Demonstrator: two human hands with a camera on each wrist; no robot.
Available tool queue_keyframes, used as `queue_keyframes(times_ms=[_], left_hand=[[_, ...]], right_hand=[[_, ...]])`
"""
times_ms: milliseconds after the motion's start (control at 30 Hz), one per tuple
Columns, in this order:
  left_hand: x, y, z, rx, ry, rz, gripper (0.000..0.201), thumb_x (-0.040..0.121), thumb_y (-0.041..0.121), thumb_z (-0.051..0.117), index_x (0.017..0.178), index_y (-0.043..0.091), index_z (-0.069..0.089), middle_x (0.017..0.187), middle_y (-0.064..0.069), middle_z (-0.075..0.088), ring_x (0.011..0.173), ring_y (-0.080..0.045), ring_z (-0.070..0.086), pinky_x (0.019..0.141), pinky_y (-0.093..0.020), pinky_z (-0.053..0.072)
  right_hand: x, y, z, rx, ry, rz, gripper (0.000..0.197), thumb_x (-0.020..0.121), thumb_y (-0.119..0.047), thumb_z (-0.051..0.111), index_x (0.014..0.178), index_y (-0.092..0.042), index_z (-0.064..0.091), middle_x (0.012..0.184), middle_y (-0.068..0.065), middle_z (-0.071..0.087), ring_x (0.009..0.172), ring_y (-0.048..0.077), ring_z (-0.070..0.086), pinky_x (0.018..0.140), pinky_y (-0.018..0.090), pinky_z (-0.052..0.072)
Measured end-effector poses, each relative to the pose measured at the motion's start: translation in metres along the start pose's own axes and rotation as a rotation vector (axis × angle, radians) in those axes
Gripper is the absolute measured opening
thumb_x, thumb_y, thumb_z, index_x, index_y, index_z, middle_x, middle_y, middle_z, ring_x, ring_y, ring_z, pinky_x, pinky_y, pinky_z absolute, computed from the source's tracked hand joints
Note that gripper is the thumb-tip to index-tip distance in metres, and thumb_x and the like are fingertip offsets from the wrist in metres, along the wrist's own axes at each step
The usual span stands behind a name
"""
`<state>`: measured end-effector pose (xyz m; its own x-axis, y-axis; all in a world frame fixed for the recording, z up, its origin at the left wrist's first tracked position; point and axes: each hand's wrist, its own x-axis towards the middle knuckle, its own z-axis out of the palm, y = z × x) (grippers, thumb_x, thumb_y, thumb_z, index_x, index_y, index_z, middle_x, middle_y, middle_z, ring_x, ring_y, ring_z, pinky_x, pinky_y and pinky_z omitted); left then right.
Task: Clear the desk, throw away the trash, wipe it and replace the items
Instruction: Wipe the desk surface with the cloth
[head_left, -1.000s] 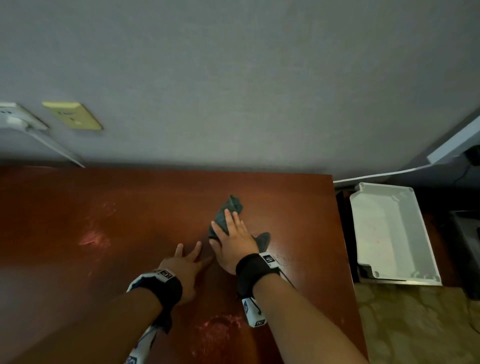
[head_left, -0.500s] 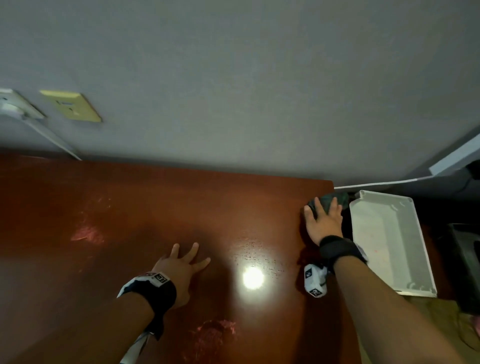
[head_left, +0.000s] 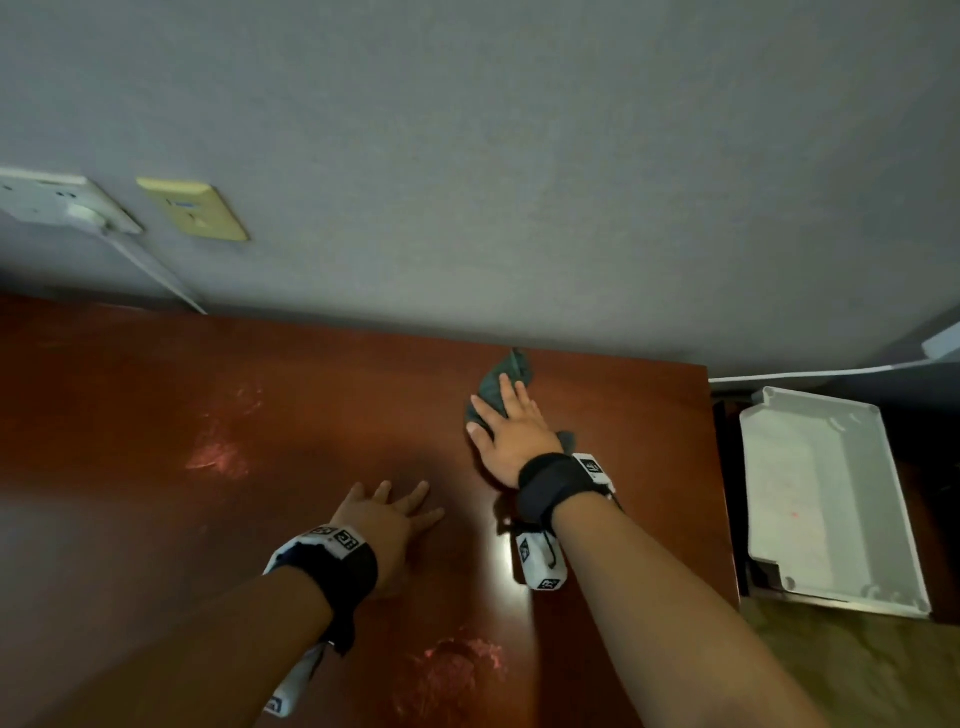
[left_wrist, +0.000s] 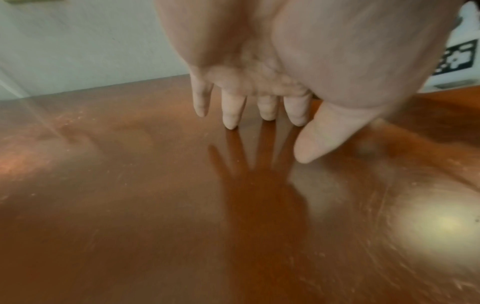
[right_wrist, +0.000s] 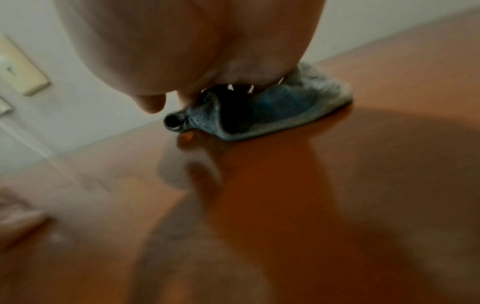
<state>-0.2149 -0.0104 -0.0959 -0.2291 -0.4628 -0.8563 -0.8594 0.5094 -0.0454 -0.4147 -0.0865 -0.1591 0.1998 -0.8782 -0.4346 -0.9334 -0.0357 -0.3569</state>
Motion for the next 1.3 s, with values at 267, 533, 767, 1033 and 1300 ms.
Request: queue_keyframes(times_ms=[267,533,767,1033,1300], left_hand=[[0.005,-0.015,-0.013,-0.172,0.171,-0.015,0.066,0.095,0.048,0.044,0.154,0.042,0.014,0.164,0.008,0.006,0.146,-0.026,0.023,0.116,-0.043,0.027],[0.033,-0.028,-0.010,-0.359,0.109,-0.090,0.091,0.089,0.053,0.060,0.151,0.050,-0.006,0.158,0.008,-0.030,0.147,-0.040,-0.018,0.117,-0.061,0.016],[0.043,-0.029,-0.003,-0.314,0.105,-0.105,0.097,0.086,0.053,0.064,0.149,0.051,-0.010,0.158,0.008,-0.030,0.146,-0.042,-0.017,0.114,-0.055,0.030],[0.041,-0.029,-0.003,-0.314,0.096,-0.105,0.097,0.086,0.054,0.064,0.149,0.051,-0.010,0.158,0.008,-0.030,0.146,-0.041,-0.017,0.114,-0.056,0.030],[0.042,-0.028,0.000,-0.324,0.095,-0.093,0.094,0.090,0.051,0.060,0.149,0.051,-0.013,0.156,0.008,-0.035,0.145,-0.041,-0.022,0.117,-0.056,0.022]], right_hand=[[-0.032,0.129,-0.046,0.060,0.109,0.319,0.059,0.099,-0.060,0.029,0.154,-0.040,0.020,0.163,0.003,-0.016,0.151,0.025,-0.010,0.123,0.038,0.004],[-0.013,0.143,-0.061,0.140,0.163,0.462,0.063,0.099,-0.059,0.032,0.155,-0.034,0.021,0.163,0.006,-0.014,0.150,0.029,-0.009,0.123,0.039,0.001],[0.033,0.027,-0.033,0.017,0.080,0.150,0.063,0.096,-0.061,0.030,0.154,-0.037,0.022,0.164,0.005,-0.014,0.150,0.029,-0.012,0.122,0.044,0.000],[0.034,-0.016,-0.023,-0.024,-0.060,-0.035,0.061,0.097,-0.063,0.027,0.153,-0.039,0.024,0.164,-0.001,-0.013,0.151,0.023,-0.012,0.122,0.042,0.001],[-0.011,0.129,-0.067,-0.086,0.101,0.384,0.063,0.099,-0.060,0.024,0.156,-0.033,0.019,0.164,0.013,-0.007,0.151,0.031,-0.001,0.123,0.041,0.005]])
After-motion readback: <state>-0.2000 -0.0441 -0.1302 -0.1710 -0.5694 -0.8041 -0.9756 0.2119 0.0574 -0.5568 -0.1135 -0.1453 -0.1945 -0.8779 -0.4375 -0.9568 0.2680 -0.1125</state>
